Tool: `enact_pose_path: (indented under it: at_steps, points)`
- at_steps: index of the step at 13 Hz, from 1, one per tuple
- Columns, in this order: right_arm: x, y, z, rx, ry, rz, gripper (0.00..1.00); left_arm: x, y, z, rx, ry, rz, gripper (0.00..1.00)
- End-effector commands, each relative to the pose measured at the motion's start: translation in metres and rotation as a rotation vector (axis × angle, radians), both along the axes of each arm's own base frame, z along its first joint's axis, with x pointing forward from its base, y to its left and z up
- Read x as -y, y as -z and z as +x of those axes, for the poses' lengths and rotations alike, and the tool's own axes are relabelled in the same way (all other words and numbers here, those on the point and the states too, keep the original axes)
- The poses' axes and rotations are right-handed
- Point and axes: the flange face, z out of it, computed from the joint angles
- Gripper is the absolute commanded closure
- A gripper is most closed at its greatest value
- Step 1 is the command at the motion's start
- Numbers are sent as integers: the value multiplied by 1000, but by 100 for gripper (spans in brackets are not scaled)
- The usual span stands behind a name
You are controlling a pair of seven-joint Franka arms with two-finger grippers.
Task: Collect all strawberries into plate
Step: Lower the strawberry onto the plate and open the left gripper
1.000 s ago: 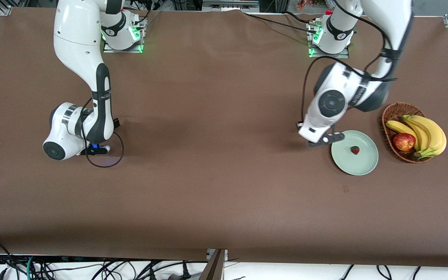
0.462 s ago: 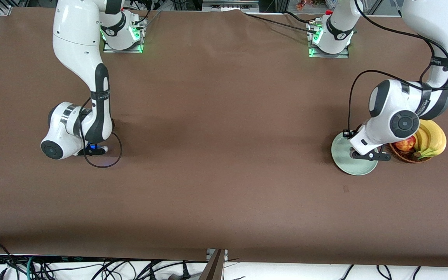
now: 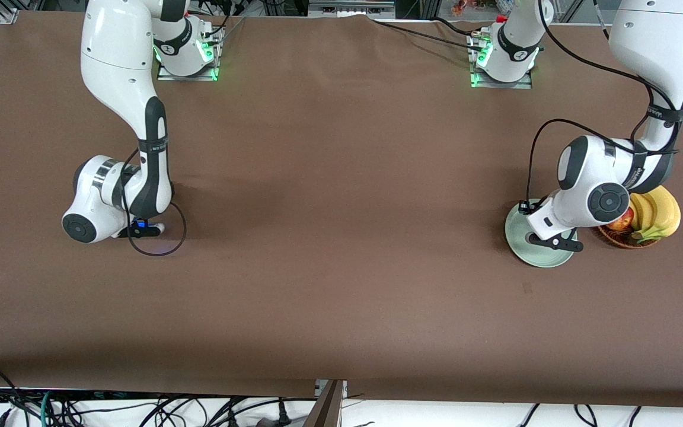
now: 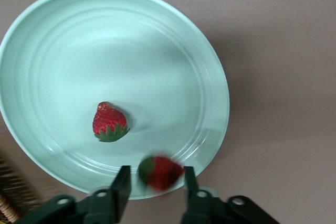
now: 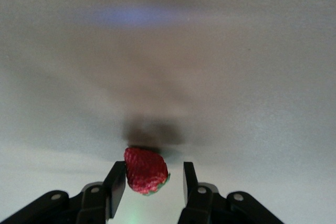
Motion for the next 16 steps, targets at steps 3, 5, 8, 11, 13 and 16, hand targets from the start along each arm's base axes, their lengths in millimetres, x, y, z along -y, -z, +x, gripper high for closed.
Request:
enact_pose_path:
  at_steps: [3, 5, 8, 11, 13, 16]
  points:
    - [0, 2, -7, 11, -7, 8, 83, -1, -6, 5, 7, 24, -8, 0]
    - [0, 2, -6, 12, -5, 9, 86, 1, -10, 6, 11, 19, -4, 0]
    - [-19, -19, 13, 59, -34, 34, 86, 8, -27, 10, 2, 26, 2, 0]
    - [-77, -53, 50, 151, -30, 153, 86, 24, -67, 29, -9, 42, 3, 0]
    - [-123, -67, 62, 200, 55, 172, 87, 35, -97, 41, -14, 50, 8, 0]
    - [-215, -73, 61, 212, 193, 182, 87, 41, -136, 53, -3, 53, 9, 0]
